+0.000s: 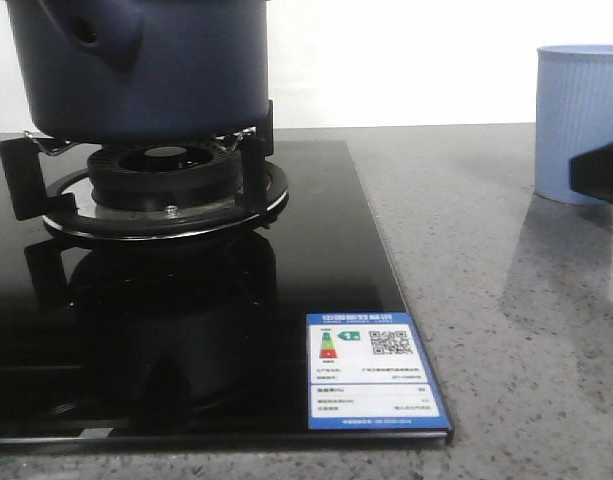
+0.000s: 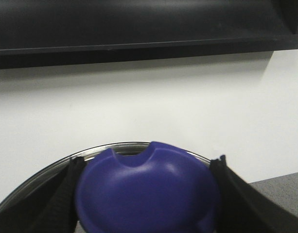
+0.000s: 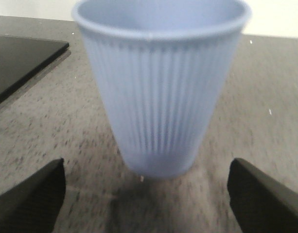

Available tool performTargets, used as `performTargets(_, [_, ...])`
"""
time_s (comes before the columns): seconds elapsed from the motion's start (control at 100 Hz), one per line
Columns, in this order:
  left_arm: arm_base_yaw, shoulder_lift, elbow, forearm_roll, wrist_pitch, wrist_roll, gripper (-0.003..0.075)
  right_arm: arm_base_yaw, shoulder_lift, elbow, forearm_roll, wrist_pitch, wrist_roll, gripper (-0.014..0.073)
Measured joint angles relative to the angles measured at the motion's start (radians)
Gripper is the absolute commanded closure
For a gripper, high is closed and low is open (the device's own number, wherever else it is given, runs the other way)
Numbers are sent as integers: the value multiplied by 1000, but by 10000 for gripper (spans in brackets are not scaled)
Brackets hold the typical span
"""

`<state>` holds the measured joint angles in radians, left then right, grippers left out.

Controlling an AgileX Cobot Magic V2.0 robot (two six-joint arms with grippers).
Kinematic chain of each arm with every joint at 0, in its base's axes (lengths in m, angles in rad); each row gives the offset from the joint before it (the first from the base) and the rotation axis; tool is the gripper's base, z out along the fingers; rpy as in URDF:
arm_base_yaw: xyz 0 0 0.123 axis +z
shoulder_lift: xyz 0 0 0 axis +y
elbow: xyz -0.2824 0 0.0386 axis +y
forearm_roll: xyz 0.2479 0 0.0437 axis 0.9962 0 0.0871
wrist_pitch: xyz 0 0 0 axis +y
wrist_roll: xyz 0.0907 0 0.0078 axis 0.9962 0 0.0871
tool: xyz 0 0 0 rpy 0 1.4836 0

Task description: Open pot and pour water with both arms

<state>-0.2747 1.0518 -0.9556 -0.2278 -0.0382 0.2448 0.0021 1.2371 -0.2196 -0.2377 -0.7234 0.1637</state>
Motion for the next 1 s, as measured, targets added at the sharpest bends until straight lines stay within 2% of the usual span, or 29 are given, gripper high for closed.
performTargets(0.13, [-12, 0, 0, 0, 0, 0, 332, 0, -80, 76, 7, 0, 65, -20])
performTargets(0.39, [-87, 0, 0, 0, 0, 0, 332, 0, -198, 161, 7, 1, 73, -20])
performTargets(0.67, [-188, 74, 0, 0, -4, 0, 332, 0, -235, 173, 5, 1, 76, -20])
performTargets(1.0, [-205, 181, 0, -6, -6, 0, 332, 0, -235, 173, 3, 1, 76, -20])
